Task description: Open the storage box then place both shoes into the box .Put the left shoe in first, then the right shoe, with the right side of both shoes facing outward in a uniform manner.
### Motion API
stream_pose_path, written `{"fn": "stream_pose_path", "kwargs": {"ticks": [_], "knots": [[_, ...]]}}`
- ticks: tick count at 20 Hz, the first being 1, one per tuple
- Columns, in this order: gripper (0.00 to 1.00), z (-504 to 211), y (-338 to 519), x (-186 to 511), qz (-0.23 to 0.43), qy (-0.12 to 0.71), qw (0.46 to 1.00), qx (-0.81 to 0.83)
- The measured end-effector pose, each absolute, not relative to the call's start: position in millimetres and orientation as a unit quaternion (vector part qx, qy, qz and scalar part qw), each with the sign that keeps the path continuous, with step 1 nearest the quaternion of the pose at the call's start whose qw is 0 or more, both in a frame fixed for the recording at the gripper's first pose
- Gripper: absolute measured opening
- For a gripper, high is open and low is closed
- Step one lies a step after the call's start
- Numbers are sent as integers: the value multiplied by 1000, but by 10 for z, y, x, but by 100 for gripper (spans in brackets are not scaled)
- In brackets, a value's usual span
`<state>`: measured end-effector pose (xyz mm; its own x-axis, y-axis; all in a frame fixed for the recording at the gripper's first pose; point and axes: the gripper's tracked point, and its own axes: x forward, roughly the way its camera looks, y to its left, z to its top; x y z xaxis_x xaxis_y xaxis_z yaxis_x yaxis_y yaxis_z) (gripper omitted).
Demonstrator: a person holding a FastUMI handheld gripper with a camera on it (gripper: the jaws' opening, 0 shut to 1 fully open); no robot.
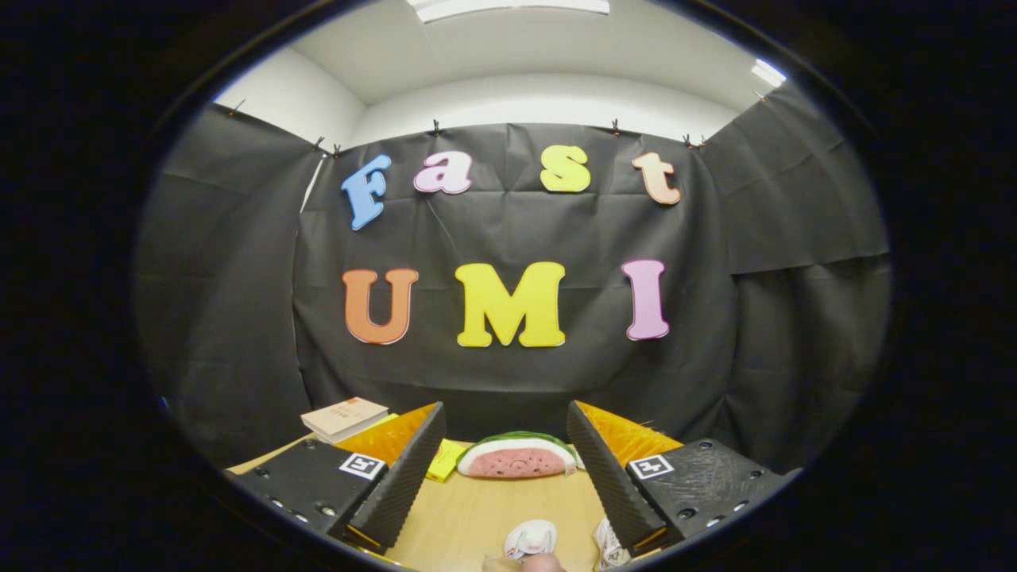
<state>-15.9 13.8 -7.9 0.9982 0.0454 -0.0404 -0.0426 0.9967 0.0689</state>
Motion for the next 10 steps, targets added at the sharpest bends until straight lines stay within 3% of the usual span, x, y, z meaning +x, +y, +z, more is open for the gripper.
{"fn": "stream_pose_path", "kwargs": {"ticks": [10], "knots": [[95, -673, 645, -480, 80, 122, 985, 90]]}}
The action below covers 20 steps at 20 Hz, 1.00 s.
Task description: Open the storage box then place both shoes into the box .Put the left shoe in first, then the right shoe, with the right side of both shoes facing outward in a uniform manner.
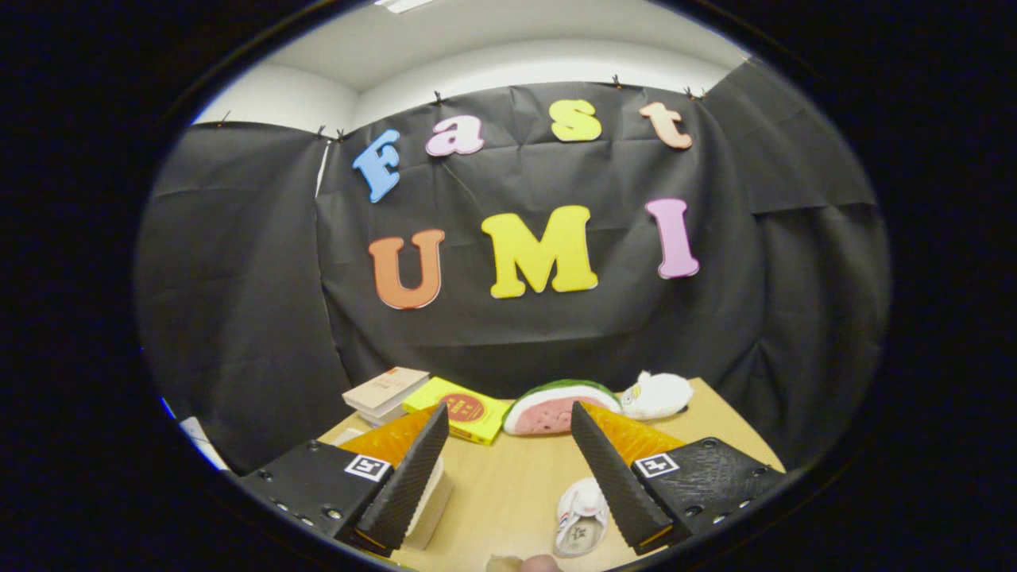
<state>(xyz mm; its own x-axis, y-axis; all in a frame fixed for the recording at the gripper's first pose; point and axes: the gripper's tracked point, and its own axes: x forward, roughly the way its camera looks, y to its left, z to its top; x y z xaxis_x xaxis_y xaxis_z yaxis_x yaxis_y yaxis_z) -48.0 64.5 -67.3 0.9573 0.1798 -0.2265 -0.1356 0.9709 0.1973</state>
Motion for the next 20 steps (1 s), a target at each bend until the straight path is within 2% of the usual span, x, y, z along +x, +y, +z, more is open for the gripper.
{"fn": "stream_pose_path", "kwargs": {"ticks": [12, 20], "knots": [[95, -1897, 1713, -688, 172, 275, 928, 184], [95, -2446, 2053, -661, 183, 352, 886, 238]]}}
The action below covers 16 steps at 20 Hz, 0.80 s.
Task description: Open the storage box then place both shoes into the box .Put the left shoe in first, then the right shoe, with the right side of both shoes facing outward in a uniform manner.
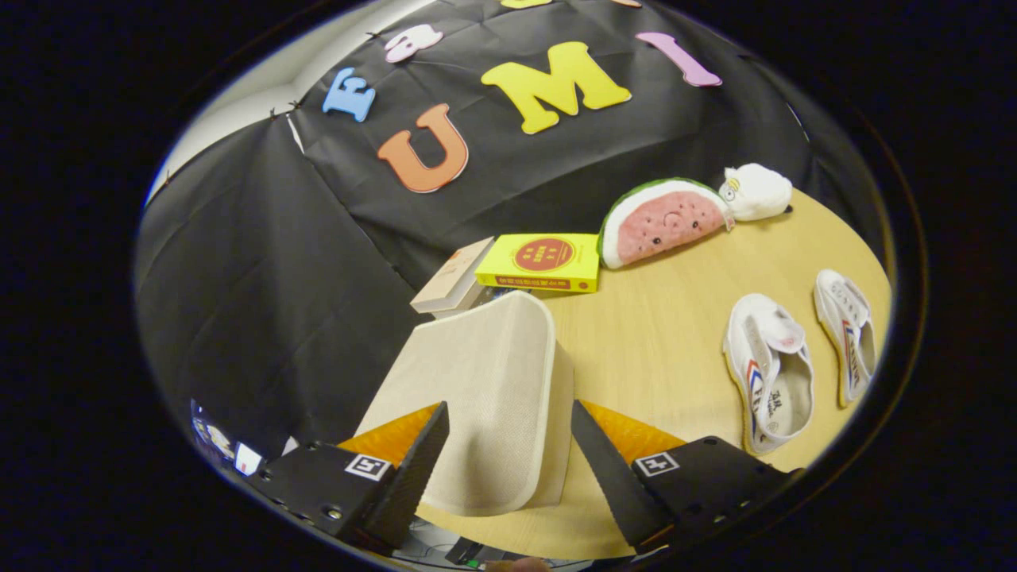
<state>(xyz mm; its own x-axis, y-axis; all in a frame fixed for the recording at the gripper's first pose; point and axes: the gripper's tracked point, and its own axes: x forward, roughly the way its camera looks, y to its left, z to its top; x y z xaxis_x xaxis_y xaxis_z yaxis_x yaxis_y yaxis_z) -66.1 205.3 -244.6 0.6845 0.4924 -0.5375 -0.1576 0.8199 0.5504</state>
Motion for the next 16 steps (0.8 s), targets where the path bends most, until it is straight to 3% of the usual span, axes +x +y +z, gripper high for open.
{"fn": "stream_pose_path", "kwargs": {"ticks": [16], "knots": [[92, -2829, 2417, -559, 183, 450, 765, 422]]}}
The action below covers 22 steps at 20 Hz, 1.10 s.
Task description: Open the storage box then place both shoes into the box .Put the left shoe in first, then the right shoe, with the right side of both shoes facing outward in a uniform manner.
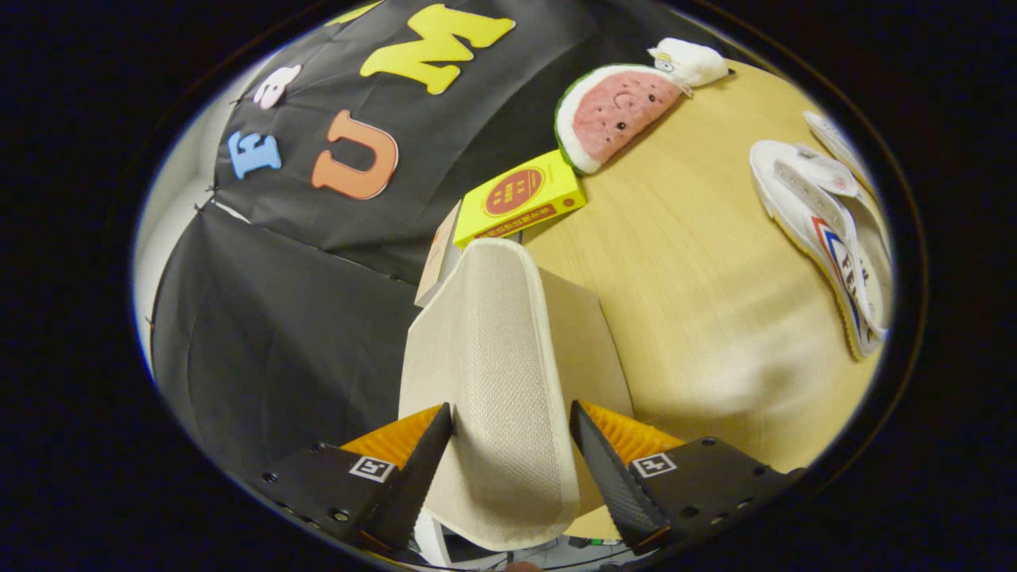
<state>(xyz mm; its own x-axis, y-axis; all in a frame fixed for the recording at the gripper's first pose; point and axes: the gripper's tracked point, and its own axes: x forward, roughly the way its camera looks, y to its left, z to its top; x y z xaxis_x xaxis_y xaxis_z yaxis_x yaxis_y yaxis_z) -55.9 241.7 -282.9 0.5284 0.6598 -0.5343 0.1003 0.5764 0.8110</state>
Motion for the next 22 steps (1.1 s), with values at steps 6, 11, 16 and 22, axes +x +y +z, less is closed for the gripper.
{"fn": "stream_pose_path", "kwargs": {"ticks": [6, 11, 16, 22], "knots": [[70, -2695, 2259, -634, 180, 458, 771, 404], [19, -2516, 2123, -601, 169, 452, 781, 397], [0, -2077, 2271, -602, 192, 443, 809, 335], [0, -1201, 2746, -663, 262, 406, 825, 292]]}}
